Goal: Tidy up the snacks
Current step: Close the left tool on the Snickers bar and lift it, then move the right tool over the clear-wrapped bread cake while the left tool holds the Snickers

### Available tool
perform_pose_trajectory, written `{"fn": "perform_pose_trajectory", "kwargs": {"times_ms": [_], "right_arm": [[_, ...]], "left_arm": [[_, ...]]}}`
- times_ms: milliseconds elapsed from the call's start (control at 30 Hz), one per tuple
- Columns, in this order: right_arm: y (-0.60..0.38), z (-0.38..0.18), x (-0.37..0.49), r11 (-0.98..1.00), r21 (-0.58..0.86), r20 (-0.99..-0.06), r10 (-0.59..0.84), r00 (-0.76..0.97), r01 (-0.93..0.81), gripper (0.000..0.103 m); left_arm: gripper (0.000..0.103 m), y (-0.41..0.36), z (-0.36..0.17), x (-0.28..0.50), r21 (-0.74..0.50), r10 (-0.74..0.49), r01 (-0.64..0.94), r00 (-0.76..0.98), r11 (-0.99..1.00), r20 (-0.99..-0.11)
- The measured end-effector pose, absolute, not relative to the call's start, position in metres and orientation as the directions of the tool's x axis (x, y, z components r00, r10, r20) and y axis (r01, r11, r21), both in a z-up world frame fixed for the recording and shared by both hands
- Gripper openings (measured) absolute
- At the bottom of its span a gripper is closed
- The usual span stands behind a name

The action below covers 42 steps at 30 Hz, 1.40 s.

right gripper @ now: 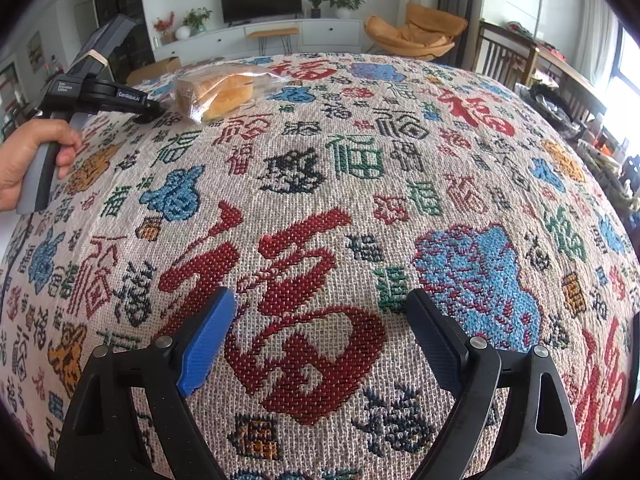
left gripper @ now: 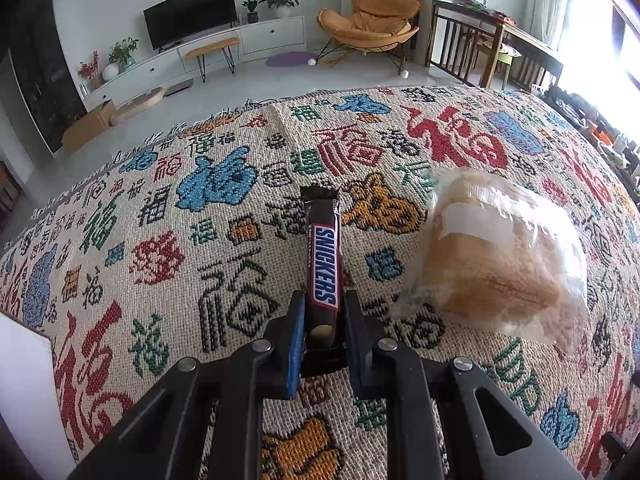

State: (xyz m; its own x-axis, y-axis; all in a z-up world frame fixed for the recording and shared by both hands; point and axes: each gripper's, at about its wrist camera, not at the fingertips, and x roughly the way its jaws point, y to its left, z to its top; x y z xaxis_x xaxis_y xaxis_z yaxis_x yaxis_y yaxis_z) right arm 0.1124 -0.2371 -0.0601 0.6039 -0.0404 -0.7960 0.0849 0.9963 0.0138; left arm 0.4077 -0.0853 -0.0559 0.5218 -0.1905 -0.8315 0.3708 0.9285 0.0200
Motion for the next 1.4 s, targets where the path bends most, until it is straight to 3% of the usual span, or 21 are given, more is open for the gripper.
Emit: {"fn": "perform_pose_trajectory", "kwargs": {"times_ms": [133, 533, 600, 633, 700, 733, 833, 1100, 1233, 1400], "right_arm": [[-0.236, -0.061, 0.113, 0.996, 0.014, -0.796, -0.04, 0.604, 0.085, 0.09], [-0.237, -0.061, 0.113, 0.996, 0.014, -0.796, -0.04, 0.604, 0.085, 0.09], [-0.237, -0.061, 0.113, 0.996, 0.014, -0.796, -0.04, 0.604, 0.085, 0.09], [-0.237, -0.061, 0.113, 0.996, 0.014, -0.796, -0.04, 0.604, 0.085, 0.09], [-0.237, -0.061, 0.113, 0.996, 0.015, -0.796, -0.04, 0.604, 0.085, 0.09], [-0.237, -0.061, 0.113, 0.996, 0.015, -0.796, -0.04, 0.604, 0.085, 0.09], [-0.237, -0.061, 0.113, 0.996, 0.015, -0.796, -0.04, 0.604, 0.085, 0.09], [-0.237, -0.061, 0.113, 0.996, 0.015, -0.796, -0.04, 0.604, 0.085, 0.09], [-0.237, -0.061, 0.113, 0.996, 0.014, -0.796, -0.04, 0.604, 0.085, 0.09], [-0.237, -0.061, 0.113, 0.996, 0.015, -0.796, -0.04, 0.604, 0.085, 0.09]], "left_arm": [[0.018, -0.057, -0.055, 0.368, -0.071, -0.222, 0.295, 0.519, 0.953, -0.826], [0.019, 0.013, -0.06, 0.206, -0.104, -0.211, 0.225, 0.532, 0.969, -0.82], [0.027, 0.012, -0.061, 0.202, -0.102, -0.222, 0.241, 0.546, 0.965, -0.808], [0.04, 0.01, -0.061, 0.203, -0.108, -0.234, 0.253, 0.548, 0.961, -0.803], [0.083, 0.002, -0.062, 0.208, -0.078, -0.216, 0.261, 0.559, 0.962, -0.8], [0.087, -0.003, -0.062, 0.211, -0.038, -0.181, 0.25, 0.576, 0.967, -0.797], [0.09, -0.004, -0.068, 0.226, 0.025, -0.117, 0.227, 0.592, 0.974, -0.797], [0.094, 0.034, -0.073, 0.243, -0.011, -0.021, 0.02, 0.601, 1.0, -0.799], [0.103, 0.03, -0.077, 0.246, 0.006, -0.012, 0.029, 0.588, 1.0, -0.809], [0.103, 0.03, -0.076, 0.246, 0.0, -0.018, 0.03, 0.587, 1.0, -0.81]]}}
